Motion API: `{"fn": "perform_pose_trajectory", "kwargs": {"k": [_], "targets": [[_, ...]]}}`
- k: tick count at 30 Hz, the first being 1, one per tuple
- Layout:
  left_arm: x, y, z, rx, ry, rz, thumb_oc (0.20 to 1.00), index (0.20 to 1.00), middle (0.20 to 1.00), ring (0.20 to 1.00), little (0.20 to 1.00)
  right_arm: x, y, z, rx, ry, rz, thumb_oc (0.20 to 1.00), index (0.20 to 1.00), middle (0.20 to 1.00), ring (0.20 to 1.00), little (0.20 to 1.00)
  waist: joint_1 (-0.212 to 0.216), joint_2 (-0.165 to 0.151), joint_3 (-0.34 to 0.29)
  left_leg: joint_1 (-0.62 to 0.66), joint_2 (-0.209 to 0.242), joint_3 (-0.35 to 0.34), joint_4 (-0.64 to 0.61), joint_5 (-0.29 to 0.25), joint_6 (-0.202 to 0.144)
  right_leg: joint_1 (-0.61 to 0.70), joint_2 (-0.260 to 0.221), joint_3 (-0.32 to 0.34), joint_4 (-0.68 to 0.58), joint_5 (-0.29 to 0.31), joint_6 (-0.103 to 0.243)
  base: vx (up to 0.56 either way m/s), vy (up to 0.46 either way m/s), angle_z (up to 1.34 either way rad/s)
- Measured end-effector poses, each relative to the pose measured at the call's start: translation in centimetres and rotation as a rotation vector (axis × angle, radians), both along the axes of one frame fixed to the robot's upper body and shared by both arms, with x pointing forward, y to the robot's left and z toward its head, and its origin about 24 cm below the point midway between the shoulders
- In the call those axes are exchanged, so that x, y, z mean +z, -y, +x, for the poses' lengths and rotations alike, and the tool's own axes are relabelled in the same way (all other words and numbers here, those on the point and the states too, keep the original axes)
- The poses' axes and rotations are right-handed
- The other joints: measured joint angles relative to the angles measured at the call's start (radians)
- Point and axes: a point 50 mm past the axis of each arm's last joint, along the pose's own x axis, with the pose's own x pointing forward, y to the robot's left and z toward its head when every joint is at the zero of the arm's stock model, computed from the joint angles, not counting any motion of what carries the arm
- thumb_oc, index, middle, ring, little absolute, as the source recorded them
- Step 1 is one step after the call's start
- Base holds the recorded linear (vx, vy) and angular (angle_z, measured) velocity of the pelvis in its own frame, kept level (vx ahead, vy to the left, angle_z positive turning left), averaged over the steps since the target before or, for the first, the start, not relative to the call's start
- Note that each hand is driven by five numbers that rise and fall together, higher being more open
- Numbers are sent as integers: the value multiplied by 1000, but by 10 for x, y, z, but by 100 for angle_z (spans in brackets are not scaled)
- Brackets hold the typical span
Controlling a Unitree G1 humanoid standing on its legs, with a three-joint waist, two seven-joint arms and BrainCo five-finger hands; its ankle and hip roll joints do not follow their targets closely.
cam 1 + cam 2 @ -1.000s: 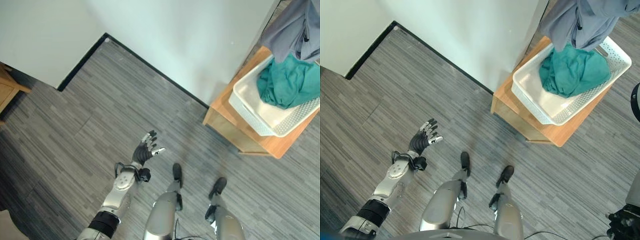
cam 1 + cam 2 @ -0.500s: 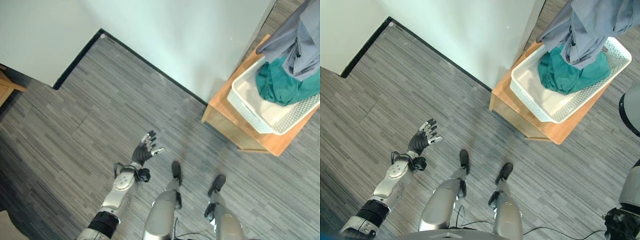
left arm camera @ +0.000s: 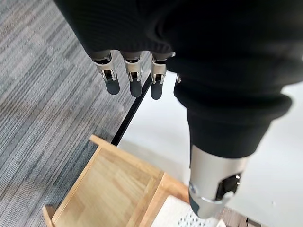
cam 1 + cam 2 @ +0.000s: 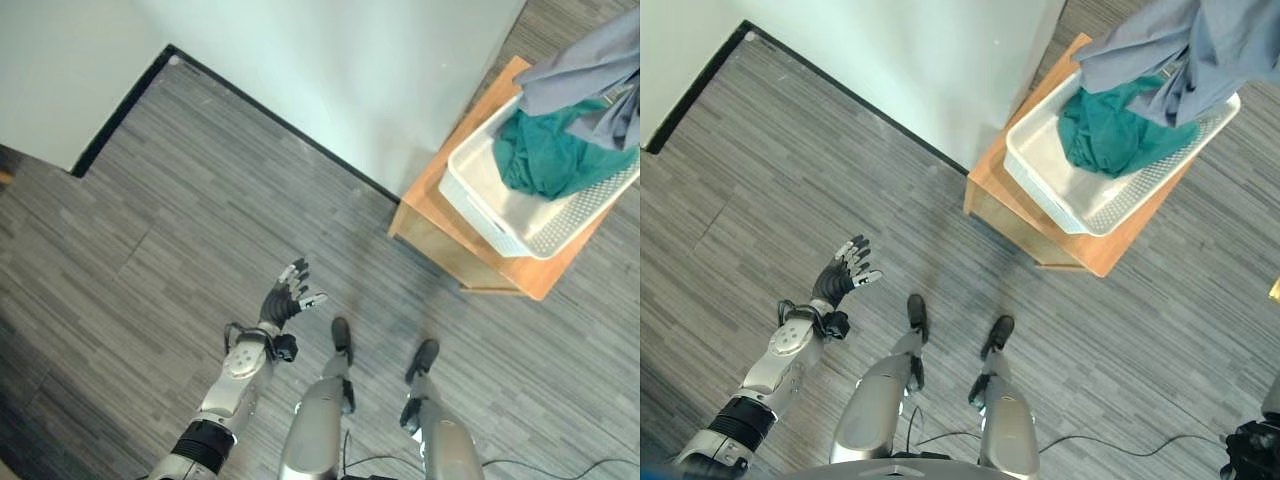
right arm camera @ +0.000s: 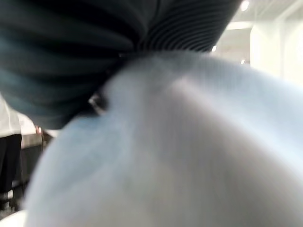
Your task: Pick up bed clothes into laundry basket.
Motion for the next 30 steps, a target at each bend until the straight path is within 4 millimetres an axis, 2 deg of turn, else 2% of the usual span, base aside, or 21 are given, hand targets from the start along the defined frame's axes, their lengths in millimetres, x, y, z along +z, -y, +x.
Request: {"fn": "perform_pose_trajectory", "kwargs": {"k": [4,18,25,30], "targets": [[5,-13,2,19,13,37,1000,1000,1000,1000,1000,2,4,-5,-4,14,-3,200,200,200,200,200,-18,-32,4,2,3,1,5,0,0,5,2,0,0,3,-3,-1,-2,-1],[2,-16,-2,25,-1,43,1000,1000,1000,1000,1000,2,-5,2,21,4,-18,200,200,200,200,200,-12,-33,4,1,0,9,11,0,0,0,-2,10,0,13,-4,-8,-4,-1],[2,-15,-1,22,0,42,1000,1000,1000,1000,1000,-19,-22,29,65,-86,-46,200,200,200,200,200,10,-25,4,-11,1,11,10,1,-1,-15,-2,15,0,14,-4,-6,-2,-2],[2,-15,-1,25,0,42,1000,1000,1000,1000,1000,-23,-24,33,72,-99,-48,200,200,200,200,200,22,-17,8,-26,0,9,12,2,-1,-28,-3,13,0,15,-5,0,0,0]]}}
